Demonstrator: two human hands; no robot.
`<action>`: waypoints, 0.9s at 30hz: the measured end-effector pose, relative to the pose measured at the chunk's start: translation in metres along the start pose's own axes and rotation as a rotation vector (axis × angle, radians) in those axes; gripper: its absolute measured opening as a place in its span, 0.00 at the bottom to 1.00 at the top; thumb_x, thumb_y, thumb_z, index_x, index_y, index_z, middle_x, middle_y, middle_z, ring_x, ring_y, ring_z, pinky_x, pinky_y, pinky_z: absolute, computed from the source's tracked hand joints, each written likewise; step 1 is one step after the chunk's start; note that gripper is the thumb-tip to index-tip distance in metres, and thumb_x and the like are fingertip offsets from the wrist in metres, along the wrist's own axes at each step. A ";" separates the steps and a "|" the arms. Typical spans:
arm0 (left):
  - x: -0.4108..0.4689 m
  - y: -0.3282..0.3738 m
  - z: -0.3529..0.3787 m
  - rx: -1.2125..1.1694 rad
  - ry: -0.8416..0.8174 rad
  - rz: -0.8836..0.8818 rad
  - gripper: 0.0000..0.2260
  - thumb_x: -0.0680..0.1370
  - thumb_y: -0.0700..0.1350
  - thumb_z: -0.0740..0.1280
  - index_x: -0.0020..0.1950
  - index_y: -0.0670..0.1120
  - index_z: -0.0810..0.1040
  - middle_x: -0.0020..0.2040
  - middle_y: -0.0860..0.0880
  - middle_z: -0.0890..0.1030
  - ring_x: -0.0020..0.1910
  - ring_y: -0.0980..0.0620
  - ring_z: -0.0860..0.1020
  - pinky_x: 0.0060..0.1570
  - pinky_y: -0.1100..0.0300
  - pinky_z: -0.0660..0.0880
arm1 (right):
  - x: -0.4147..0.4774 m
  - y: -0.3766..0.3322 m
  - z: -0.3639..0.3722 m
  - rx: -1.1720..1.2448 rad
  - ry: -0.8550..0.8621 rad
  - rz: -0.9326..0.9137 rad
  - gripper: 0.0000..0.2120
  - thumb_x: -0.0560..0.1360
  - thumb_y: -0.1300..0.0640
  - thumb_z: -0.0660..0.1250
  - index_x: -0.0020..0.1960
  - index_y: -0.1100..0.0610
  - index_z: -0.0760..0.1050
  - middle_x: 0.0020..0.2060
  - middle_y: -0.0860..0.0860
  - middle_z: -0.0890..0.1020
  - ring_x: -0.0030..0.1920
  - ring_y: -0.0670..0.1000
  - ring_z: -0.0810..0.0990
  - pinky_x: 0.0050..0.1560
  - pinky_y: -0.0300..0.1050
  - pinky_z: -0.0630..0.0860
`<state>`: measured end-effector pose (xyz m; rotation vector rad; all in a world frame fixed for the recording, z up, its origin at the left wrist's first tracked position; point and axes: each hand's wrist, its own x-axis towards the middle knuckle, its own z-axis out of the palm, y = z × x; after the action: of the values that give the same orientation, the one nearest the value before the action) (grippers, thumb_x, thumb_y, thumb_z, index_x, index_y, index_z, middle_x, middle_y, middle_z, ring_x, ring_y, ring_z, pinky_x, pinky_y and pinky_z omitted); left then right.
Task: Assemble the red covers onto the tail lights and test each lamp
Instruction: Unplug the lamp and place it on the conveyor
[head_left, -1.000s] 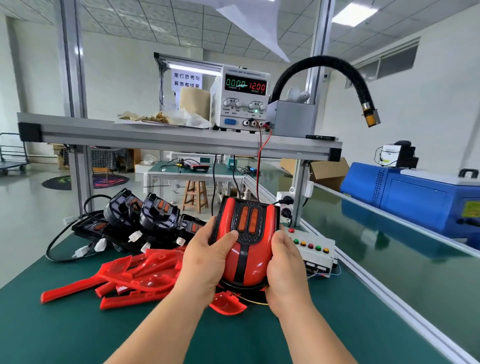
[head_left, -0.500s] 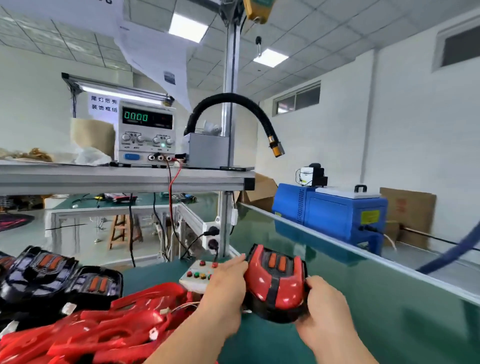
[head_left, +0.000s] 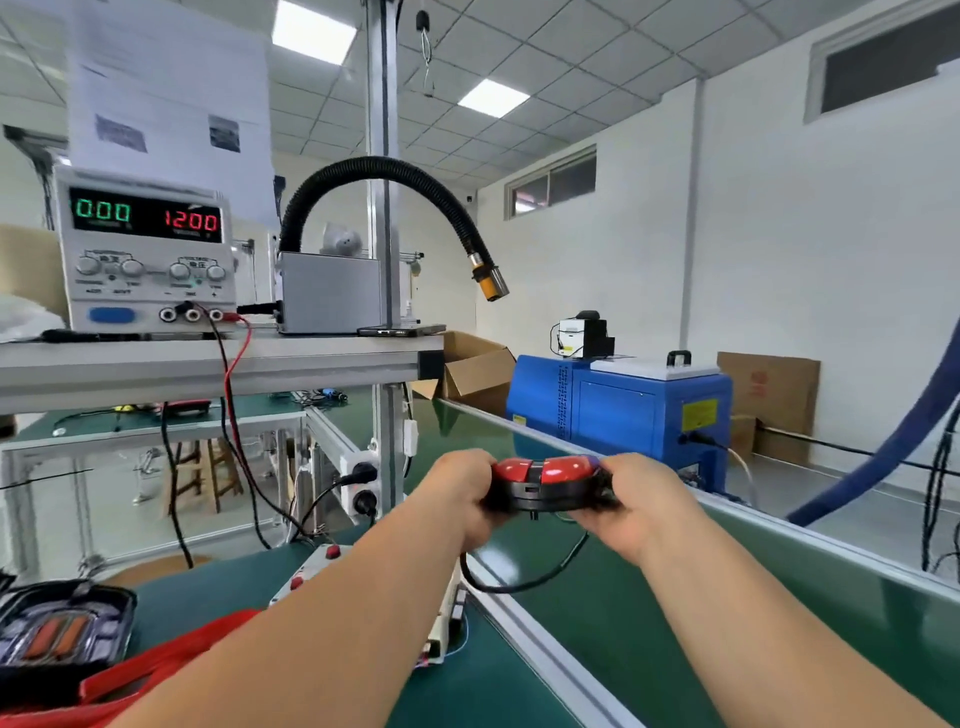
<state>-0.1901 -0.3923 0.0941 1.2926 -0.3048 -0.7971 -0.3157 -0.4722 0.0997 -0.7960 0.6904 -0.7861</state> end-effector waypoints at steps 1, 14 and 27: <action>0.004 0.002 0.001 -0.004 0.000 -0.011 0.07 0.78 0.31 0.56 0.49 0.36 0.73 0.33 0.40 0.80 0.27 0.45 0.80 0.26 0.54 0.79 | 0.004 -0.001 0.001 -0.001 -0.007 -0.003 0.09 0.78 0.71 0.56 0.43 0.64 0.73 0.42 0.62 0.79 0.42 0.59 0.79 0.50 0.60 0.80; 0.048 -0.007 -0.018 -0.225 -0.090 0.236 0.18 0.83 0.36 0.54 0.52 0.51 0.81 0.47 0.46 0.86 0.46 0.48 0.85 0.39 0.56 0.82 | 0.056 0.022 0.016 -0.050 -0.189 -0.260 0.18 0.82 0.67 0.54 0.54 0.51 0.79 0.45 0.51 0.86 0.47 0.50 0.83 0.56 0.50 0.78; 0.047 0.011 -0.035 0.023 -0.046 0.381 0.16 0.82 0.36 0.58 0.67 0.46 0.74 0.48 0.46 0.85 0.49 0.47 0.84 0.55 0.49 0.79 | 0.080 0.057 0.030 0.140 -0.257 -0.061 0.17 0.83 0.66 0.52 0.56 0.58 0.79 0.46 0.57 0.86 0.47 0.54 0.84 0.45 0.49 0.79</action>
<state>-0.1320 -0.3972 0.0838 1.1907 -0.5795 -0.4998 -0.2310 -0.5006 0.0498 -0.7764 0.3794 -0.7624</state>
